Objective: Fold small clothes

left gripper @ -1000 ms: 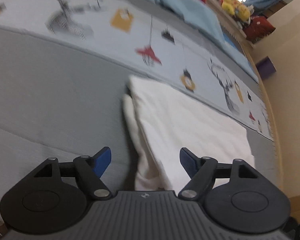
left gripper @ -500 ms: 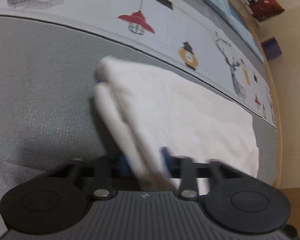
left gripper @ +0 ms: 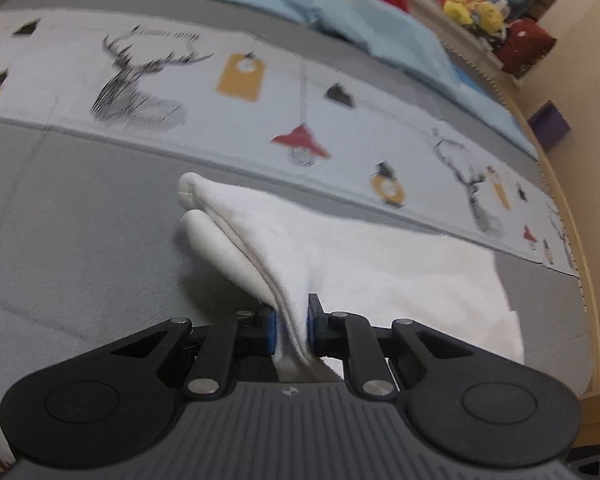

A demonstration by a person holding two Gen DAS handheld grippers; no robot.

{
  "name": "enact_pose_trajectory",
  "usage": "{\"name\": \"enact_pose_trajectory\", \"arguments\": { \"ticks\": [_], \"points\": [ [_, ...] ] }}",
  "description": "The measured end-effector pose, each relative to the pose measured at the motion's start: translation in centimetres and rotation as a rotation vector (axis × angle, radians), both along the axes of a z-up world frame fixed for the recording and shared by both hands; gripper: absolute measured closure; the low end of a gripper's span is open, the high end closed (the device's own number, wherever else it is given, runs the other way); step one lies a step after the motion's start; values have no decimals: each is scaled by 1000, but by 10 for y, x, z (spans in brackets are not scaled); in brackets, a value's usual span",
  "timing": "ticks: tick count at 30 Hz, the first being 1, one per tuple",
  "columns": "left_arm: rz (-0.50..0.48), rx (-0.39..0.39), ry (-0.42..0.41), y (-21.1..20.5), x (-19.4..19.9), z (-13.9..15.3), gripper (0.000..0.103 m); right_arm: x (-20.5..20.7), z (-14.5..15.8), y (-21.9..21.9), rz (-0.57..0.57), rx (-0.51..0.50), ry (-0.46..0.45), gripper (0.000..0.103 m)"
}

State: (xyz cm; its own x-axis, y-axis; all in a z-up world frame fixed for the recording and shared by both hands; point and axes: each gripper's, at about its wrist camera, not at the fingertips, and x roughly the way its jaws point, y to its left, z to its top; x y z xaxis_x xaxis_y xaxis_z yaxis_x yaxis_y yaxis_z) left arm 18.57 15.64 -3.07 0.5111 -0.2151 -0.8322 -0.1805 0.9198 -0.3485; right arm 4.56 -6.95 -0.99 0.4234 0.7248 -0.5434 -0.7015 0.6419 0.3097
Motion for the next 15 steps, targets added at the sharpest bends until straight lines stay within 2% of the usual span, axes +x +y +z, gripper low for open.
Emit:
{"name": "enact_pose_trajectory", "arguments": {
  "ticks": [4,7,11,13,15],
  "points": [
    [5,-19,-54,-35,10,17,89,-3,7,-52,-97,0,-12,103],
    [-43,-41,-95,-83,27,28,89,-2,5,-102,-201,-6,-2,103],
    [-145,-65,-151,-165,39,43,90,-3,-8,-167,-374,-62,37,103],
    [-196,-59,-188,-211,41,49,90,-3,-17,-192,-465,-112,67,103],
    [-237,-48,-191,-261,46,49,89,-1,-27,-216,-555,-162,109,103]
  ]
}}
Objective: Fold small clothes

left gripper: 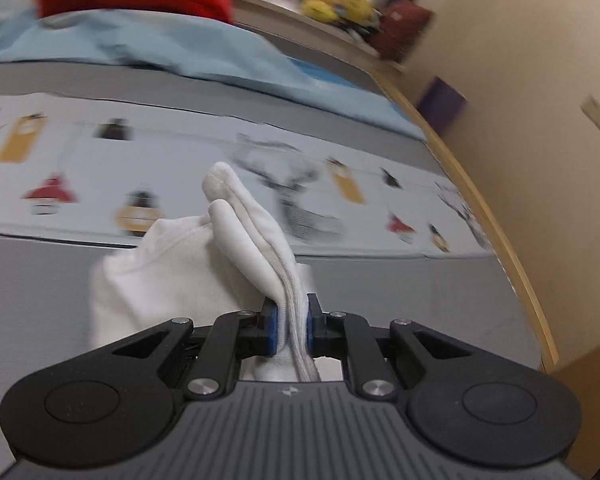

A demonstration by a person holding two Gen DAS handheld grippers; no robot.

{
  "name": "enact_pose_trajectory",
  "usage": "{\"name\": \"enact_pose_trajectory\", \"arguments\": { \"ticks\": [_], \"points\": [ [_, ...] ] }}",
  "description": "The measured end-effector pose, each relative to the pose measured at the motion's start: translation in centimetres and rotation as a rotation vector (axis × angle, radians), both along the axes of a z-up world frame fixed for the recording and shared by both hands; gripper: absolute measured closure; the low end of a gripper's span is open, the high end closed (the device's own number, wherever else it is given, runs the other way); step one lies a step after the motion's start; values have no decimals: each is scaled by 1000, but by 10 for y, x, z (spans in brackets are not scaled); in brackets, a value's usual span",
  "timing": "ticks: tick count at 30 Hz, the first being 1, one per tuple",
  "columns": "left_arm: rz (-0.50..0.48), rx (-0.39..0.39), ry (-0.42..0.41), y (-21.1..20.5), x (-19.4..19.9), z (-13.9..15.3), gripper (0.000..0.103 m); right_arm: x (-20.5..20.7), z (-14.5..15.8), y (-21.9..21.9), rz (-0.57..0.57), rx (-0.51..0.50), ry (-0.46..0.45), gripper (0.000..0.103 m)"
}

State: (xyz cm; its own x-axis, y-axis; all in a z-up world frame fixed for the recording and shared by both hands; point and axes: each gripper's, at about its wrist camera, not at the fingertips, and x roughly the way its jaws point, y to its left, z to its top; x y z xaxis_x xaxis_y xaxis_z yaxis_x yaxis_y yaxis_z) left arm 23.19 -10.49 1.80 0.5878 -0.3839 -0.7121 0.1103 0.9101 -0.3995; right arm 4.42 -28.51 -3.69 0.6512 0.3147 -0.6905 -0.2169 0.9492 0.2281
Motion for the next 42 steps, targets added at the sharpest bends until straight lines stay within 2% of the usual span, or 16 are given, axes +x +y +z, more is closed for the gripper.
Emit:
{"name": "enact_pose_trajectory", "arguments": {
  "ticks": [3,5,7,10,13,14,17,20,22,23,24,31,35,37,39,42],
  "points": [
    [-76,-31,16,-55,8,-2,79,4,-13,-30,-136,7,70,100],
    [-120,-109,8,-64,7,4,71,8,-21,-46,-225,54,120,100],
    [-128,-113,-40,-59,1,15,66,10,-28,-57,-295,110,159,100],
    [-144,-54,-70,-35,-10,22,66,16,-41,-64,-335,179,190,100],
    [-140,35,-55,-4,-26,6,67,19,-52,-57,-324,215,218,100],
    [-130,71,-27,4,-29,-3,67,23,-58,-54,-311,230,244,96],
    [-115,183,96,20,-31,-25,69,33,-74,-38,-283,237,332,68],
    [-148,232,115,31,-36,-34,69,40,-86,-21,-274,159,376,63],
    [-173,252,122,36,-38,-39,69,40,-90,-17,-280,122,375,66],
    [-179,257,130,39,-37,-41,69,39,-89,-18,-288,119,374,76],
    [-185,257,135,41,-38,-43,69,38,-88,-19,-296,121,370,97],
    [-286,232,172,43,-55,-66,69,35,-51,-31,-267,68,342,100],
    [-398,293,167,25,-60,-91,69,45,-11,-52,-212,128,200,93],
    [-443,345,164,19,-62,-103,69,58,-3,-58,-185,118,144,77],
    [-470,357,155,16,-60,-104,68,78,-4,-60,-170,94,102,60],
    [-465,316,178,24,-55,-106,68,106,-33,-66,-198,123,139,58]
  ]
}}
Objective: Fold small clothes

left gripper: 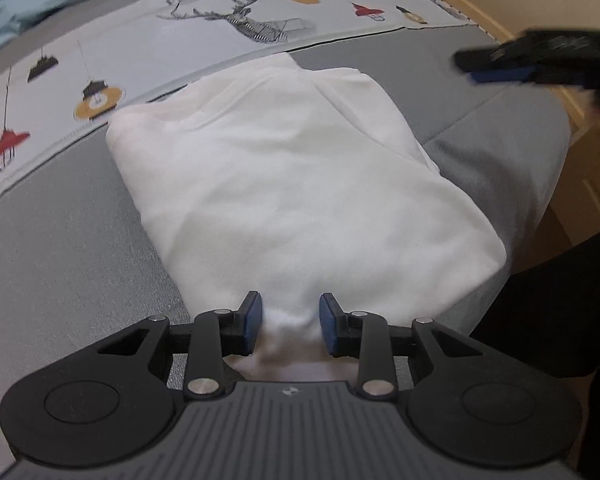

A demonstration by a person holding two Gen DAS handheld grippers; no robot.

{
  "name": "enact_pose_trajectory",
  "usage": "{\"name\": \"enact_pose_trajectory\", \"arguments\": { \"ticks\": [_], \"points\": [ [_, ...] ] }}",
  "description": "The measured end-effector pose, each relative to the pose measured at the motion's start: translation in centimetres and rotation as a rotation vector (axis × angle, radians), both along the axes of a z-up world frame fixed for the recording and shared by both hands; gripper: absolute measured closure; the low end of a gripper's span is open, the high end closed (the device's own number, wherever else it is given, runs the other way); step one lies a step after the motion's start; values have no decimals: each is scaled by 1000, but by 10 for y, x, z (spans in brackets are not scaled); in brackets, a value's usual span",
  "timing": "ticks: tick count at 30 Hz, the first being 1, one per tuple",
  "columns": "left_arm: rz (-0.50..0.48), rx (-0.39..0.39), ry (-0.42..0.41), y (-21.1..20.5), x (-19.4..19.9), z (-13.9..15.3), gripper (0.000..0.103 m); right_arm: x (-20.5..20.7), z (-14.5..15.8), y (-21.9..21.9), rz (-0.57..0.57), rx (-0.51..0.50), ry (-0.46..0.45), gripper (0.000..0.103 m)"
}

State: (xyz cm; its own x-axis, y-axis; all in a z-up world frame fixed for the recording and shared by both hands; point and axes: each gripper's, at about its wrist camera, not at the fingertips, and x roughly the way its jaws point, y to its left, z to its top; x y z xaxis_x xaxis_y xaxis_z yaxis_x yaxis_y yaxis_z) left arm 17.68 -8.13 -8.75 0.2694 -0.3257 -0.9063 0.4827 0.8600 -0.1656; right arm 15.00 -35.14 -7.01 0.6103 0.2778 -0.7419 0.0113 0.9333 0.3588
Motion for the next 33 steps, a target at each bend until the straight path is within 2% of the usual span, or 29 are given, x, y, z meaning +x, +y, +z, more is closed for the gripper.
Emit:
{"name": "enact_pose_trajectory", "arguments": {
  "ticks": [2,4,6,10,12,13,14,15,16,19,22,23,24,26,28,31,32,33],
  "points": [
    [6,-24,19,6,4,0,68,20,-23,0,-46,21,118,57],
    [6,-36,32,8,6,1,68,35,-32,-2,-75,77,124,57],
    [-1,-40,37,8,8,2,68,46,-38,0,-86,91,133,56],
    [-2,-60,37,12,9,7,68,66,-63,3,-118,128,239,55],
    [0,-69,32,14,8,10,68,70,-68,6,-127,142,243,55],
    [1,-71,27,15,8,11,68,70,-66,8,-124,146,238,55],
    [2,-72,23,16,8,12,68,71,-65,10,-114,151,226,66],
    [3,-72,19,17,8,12,68,72,-62,14,-114,136,208,89],
    [4,-72,16,18,8,13,68,72,-57,17,-115,108,190,94],
    [14,-78,3,19,10,15,68,64,-32,30,-103,13,87,101],
    [39,-89,-21,23,13,18,68,45,7,48,-31,-8,-110,101],
    [53,-97,-31,26,14,20,68,37,22,56,9,-25,-212,101],
    [68,-109,-39,28,15,21,68,31,33,59,36,-12,-292,101],
    [97,-132,-46,32,17,24,68,29,43,61,63,6,-397,101],
    [120,-149,-55,35,19,26,68,43,33,65,51,-83,-362,101],
    [136,-150,-66,34,22,27,68,74,-12,64,-38,-359,-120,101],
    [139,-148,-67,34,22,27,68,78,-20,52,-95,-348,-64,101],
    [142,-147,-66,34,22,26,68,78,-21,41,-143,-283,-40,100]
  ]
}}
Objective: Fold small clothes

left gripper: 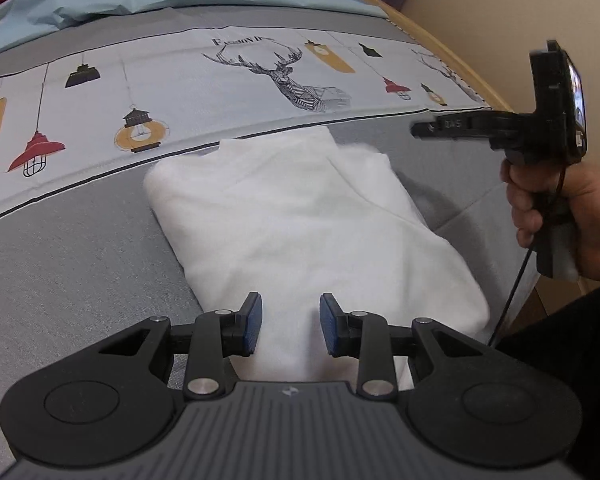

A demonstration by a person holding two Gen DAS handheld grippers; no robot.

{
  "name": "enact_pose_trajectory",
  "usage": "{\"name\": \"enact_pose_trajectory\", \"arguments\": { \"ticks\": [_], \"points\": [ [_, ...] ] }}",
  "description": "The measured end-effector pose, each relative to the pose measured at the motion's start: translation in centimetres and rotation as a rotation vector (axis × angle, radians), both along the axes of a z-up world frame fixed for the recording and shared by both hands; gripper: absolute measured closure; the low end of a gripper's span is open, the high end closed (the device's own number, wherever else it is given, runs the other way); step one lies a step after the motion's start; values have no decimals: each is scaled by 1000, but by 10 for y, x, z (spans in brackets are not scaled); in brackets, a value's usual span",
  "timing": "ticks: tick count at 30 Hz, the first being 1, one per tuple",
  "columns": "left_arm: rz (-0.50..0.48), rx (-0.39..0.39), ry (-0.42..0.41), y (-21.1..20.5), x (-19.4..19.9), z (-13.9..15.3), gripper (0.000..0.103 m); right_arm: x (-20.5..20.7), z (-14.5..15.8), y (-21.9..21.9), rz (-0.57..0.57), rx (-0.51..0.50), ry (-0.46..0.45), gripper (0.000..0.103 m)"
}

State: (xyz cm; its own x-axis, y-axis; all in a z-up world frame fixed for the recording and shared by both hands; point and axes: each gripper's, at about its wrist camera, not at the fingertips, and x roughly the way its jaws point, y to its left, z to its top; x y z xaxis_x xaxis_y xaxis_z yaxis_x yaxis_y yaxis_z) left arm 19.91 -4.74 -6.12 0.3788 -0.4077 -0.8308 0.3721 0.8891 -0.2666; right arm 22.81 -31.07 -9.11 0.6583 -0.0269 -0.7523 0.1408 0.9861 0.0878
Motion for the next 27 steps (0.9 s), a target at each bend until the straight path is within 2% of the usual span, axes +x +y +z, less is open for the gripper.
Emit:
{"name": "enact_pose_trajectory", "arguments": {
  "ticks": [2,3,5,7,9,11,12,13,16,17,20,22,23,24,26,27],
  "points": [
    [2,3,1,0,0,0,68,-10,10,-21,-45,143,-38,97],
    [0,3,0,0,0,-1,68,-18,17,-24,-9,172,-69,97],
    [-2,3,1,0,0,-2,68,-32,27,-18,142,226,-104,97],
    [0,1,3,-1,1,-2,68,-45,28,-8,319,283,-76,97],
    [2,-2,5,-2,0,-3,68,-55,20,7,486,259,1,97],
    [1,-2,14,-5,0,-6,68,-62,-4,21,567,135,145,97],
    [-5,-2,23,-6,0,-8,68,-63,-20,22,562,66,234,99],
    [-16,7,37,-9,1,-12,68,-65,-32,17,547,11,278,100],
    [-39,117,63,-19,1,-28,68,-64,-20,-3,448,85,241,100],
    [-40,131,65,-20,-1,-30,68,-66,-14,-8,416,87,218,95],
    [-20,92,60,-13,-3,-23,68,-81,-1,-9,483,135,150,93],
    [-16,90,62,-8,-6,-21,68,-85,-2,-11,530,185,175,93],
    [-17,95,60,-7,-7,-20,68,-88,-8,-10,556,197,225,86],
    [-18,99,61,-6,-8,-20,68,-89,-13,-3,573,169,263,79],
    [-20,100,64,-4,-9,-21,68,-97,-21,2,621,82,293,79],
    [-22,101,64,-4,-9,-21,68,-101,-25,2,638,77,304,79]
  ]
}}
